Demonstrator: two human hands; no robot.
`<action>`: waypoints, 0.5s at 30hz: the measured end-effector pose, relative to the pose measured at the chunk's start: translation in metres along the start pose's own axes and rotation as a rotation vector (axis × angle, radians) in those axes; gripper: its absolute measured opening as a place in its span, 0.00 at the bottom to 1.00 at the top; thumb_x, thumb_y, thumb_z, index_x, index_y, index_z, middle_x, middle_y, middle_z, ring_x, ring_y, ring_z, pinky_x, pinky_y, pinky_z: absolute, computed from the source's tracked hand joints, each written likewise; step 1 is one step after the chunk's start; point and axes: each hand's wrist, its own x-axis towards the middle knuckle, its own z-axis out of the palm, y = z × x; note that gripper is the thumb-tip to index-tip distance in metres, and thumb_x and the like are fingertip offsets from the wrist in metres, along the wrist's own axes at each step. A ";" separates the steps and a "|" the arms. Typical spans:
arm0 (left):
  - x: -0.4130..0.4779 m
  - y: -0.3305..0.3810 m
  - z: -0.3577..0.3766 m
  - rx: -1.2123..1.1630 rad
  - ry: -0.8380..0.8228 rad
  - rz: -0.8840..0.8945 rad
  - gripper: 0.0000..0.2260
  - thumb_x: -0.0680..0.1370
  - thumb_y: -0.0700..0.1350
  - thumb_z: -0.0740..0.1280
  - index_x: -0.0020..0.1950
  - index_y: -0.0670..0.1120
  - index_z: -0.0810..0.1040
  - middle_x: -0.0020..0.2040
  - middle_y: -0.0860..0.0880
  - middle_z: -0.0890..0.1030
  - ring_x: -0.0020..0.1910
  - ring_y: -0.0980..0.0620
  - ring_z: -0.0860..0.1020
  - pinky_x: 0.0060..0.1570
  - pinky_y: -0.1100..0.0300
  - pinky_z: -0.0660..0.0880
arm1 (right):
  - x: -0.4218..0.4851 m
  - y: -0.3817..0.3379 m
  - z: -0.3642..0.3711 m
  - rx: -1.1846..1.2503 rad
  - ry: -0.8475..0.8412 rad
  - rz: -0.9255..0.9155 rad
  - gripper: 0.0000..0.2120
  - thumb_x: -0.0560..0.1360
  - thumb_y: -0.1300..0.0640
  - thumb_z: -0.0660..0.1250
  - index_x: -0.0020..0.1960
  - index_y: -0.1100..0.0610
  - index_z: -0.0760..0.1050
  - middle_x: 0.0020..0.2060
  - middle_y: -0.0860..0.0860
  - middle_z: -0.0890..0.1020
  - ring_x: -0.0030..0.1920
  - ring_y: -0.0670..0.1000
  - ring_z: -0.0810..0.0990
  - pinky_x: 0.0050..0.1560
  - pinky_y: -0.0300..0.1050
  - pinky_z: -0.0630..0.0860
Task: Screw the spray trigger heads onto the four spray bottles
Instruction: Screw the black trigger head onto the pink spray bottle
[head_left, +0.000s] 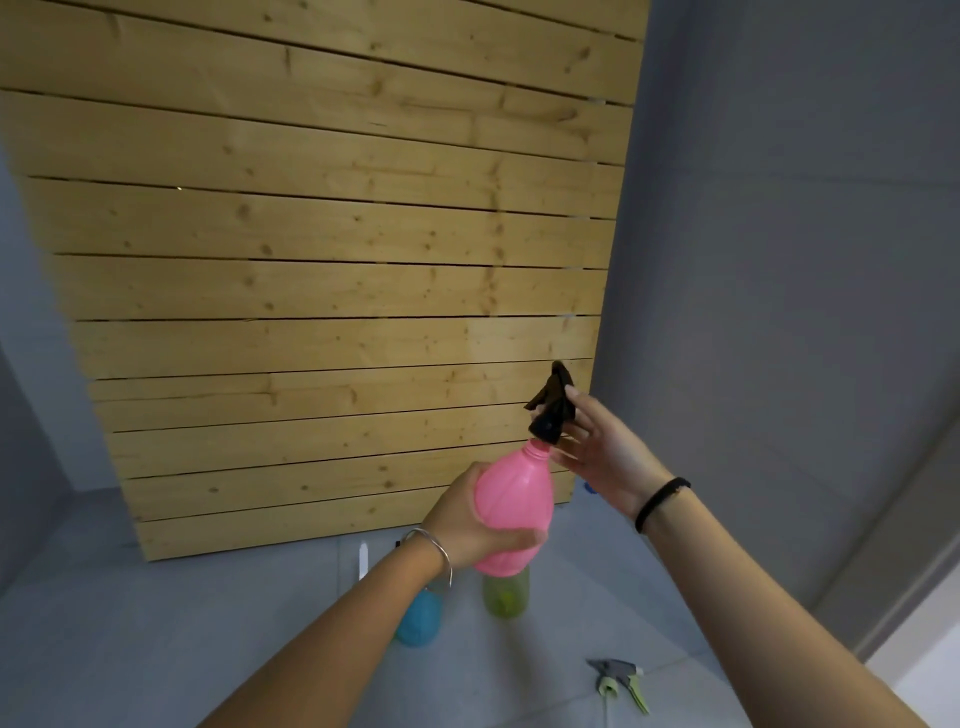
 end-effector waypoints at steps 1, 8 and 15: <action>0.001 0.001 0.002 0.000 0.000 -0.001 0.39 0.56 0.57 0.80 0.62 0.58 0.66 0.56 0.58 0.75 0.52 0.57 0.75 0.41 0.64 0.74 | 0.000 0.003 -0.001 -0.020 -0.023 0.004 0.20 0.72 0.40 0.63 0.54 0.53 0.81 0.50 0.48 0.84 0.53 0.49 0.79 0.55 0.45 0.71; 0.004 0.003 0.005 -0.114 -0.051 -0.055 0.34 0.60 0.55 0.79 0.60 0.62 0.67 0.56 0.56 0.77 0.54 0.54 0.76 0.48 0.58 0.77 | 0.000 0.000 -0.001 -0.145 -0.070 -0.035 0.25 0.67 0.36 0.66 0.54 0.53 0.81 0.53 0.50 0.84 0.56 0.48 0.82 0.55 0.43 0.74; 0.002 0.006 0.009 -0.139 -0.067 -0.033 0.33 0.57 0.58 0.78 0.57 0.65 0.68 0.56 0.57 0.77 0.53 0.55 0.76 0.44 0.61 0.76 | 0.000 0.004 -0.001 -0.180 -0.046 -0.034 0.28 0.66 0.35 0.66 0.56 0.54 0.79 0.52 0.50 0.85 0.55 0.47 0.82 0.54 0.43 0.75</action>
